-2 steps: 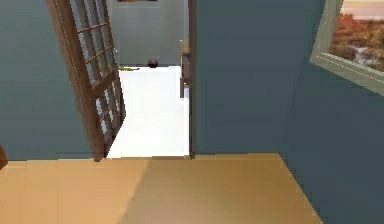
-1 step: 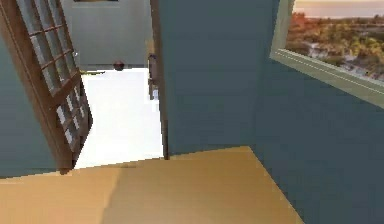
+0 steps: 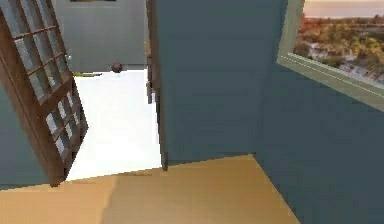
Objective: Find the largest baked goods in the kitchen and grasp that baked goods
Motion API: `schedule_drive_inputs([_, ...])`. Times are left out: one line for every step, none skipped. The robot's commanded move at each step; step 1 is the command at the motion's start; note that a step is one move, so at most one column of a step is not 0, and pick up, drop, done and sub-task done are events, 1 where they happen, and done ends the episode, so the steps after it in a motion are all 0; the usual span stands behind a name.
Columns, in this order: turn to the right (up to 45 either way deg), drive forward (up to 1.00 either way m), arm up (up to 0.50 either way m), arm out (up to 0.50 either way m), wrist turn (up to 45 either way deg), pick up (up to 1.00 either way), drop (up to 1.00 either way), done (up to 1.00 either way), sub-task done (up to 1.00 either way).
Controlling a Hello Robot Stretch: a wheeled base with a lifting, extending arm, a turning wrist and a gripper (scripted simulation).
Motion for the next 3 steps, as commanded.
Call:
schedule_drive_inputs([-45.0, 0.00, 0.00, 0.00, 0.0, 0.00, 0.00, 0.00, 0.00])
schedule_drive_inputs([-36.0, 0.00, 0.00, 0.00, 0.0, 0.00, 0.00, 0.00, 0.00])
schedule_drive_inputs([0.0, 0.95, 0.00, 0.00, 0.0, 0.00, 0.00, 0.00, 0.00])
